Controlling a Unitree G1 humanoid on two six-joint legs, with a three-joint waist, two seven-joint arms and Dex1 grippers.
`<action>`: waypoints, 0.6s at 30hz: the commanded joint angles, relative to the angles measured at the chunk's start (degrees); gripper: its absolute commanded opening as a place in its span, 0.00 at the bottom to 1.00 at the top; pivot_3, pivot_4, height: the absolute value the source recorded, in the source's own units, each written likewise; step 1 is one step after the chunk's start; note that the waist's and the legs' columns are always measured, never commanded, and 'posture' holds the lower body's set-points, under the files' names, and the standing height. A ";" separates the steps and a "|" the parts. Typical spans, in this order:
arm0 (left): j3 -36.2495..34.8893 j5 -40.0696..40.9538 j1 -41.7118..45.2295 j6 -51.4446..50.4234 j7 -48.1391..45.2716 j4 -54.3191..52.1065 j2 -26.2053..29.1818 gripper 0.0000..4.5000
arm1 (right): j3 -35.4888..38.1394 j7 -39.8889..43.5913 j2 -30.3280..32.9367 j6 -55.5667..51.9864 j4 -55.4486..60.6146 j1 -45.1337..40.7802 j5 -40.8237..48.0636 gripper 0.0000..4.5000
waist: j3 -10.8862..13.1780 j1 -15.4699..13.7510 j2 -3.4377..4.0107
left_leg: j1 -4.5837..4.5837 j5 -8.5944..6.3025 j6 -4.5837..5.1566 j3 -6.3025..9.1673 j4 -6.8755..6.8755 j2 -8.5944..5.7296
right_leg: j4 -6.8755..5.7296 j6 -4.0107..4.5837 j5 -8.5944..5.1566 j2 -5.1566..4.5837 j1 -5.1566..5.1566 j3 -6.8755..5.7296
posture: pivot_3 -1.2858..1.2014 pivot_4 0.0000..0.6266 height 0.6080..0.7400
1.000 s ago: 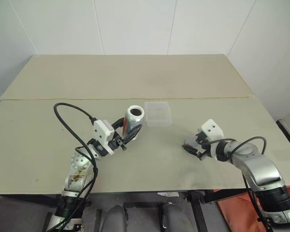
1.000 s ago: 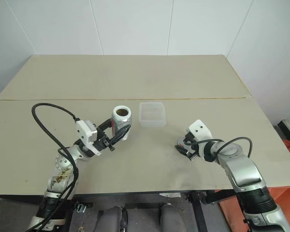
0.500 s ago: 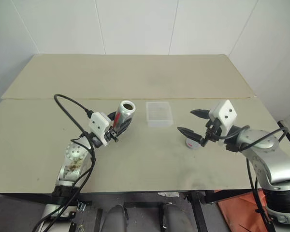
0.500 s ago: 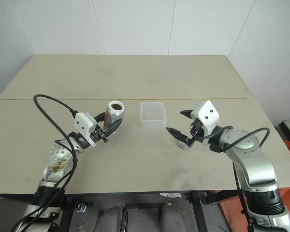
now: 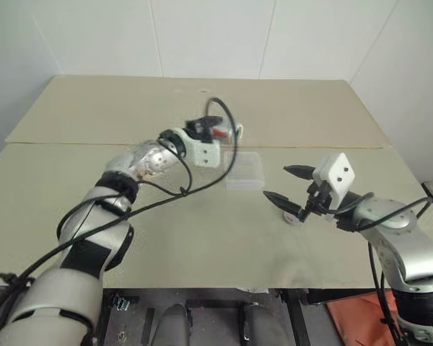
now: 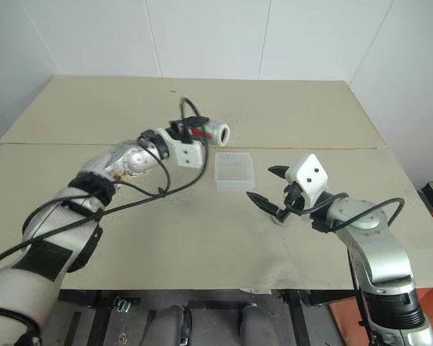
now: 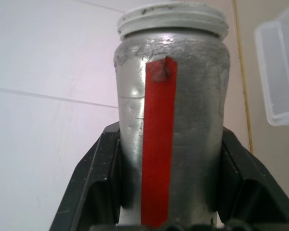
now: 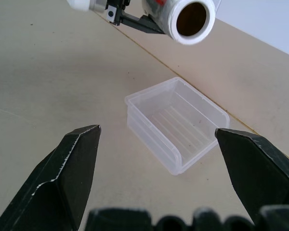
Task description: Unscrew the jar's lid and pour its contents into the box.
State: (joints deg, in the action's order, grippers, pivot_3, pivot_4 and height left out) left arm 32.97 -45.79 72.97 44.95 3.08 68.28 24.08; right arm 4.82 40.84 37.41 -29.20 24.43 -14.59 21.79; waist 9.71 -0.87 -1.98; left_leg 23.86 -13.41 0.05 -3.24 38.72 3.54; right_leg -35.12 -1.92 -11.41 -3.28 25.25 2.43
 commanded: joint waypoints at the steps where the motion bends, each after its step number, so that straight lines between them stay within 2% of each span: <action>1: 13.83 -16.70 7.56 -4.33 17.75 4.11 -1.44 0.46 | 2.51 -1.72 -0.30 1.08 3.72 1.55 0.49 0.99 | 0.01 -0.12 -0.02 | 0.02 -0.01 0.01 0.01 0.01 -0.05 | 0.01 -0.04 -0.02 -0.04 0.01 0.00 | 0.52 0.24 1.00; 4: 24.48 -27.22 11.71 -9.20 27.97 7.50 -3.21 0.46 | 3.49 -3.01 -0.70 0.77 5.00 3.51 0.71 0.99 | 0.02 -0.06 -0.03 | 0.10 -0.04 0.00 0.02 0.01 -0.18 | 0.05 -0.20 -0.05 -0.16 0.03 0.03 | 0.52 0.24 1.00; 8: 31.32 -33.21 14.70 -12.94 34.19 9.99 -5.34 0.46 | 4.28 -4.48 -1.01 0.36 6.33 5.66 0.71 0.99 | 0.02 -0.04 -0.04 | 0.14 -0.06 -0.04 0.01 0.03 -0.21 | 0.06 -0.26 -0.06 -0.18 0.08 0.05 | 0.52 0.24 1.00; 12: 33.08 -34.40 16.80 -14.67 36.14 11.18 -6.71 0.46 | 4.58 -5.88 -1.34 -0.14 7.72 6.88 0.94 0.99 | 0.03 -0.14 -0.05 | 0.29 -0.06 -0.05 0.03 0.07 -0.21 | -0.04 -0.25 -0.05 -0.19 0.25 0.04 | 0.52 0.24 1.00; 18: 28.64 -29.21 16.76 -12.90 32.57 11.85 -6.08 0.46 | 5.20 -6.19 -0.62 0.05 8.15 7.77 0.73 0.99 | 0.03 -0.08 -0.05 | 0.32 -0.06 -0.05 0.02 0.09 -0.21 | -0.10 -0.25 -0.05 -0.19 0.31 0.05 | 0.52 0.24 1.00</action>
State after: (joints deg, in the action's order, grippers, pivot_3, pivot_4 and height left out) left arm 63.72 -77.54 88.79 32.11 36.45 79.70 17.36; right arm 7.82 34.80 36.31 -29.54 30.43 -6.90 21.72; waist 9.74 -0.95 -2.03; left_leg 24.19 -13.47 0.00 -3.21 38.83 3.33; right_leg -35.23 -2.17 -11.45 -3.47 25.57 2.48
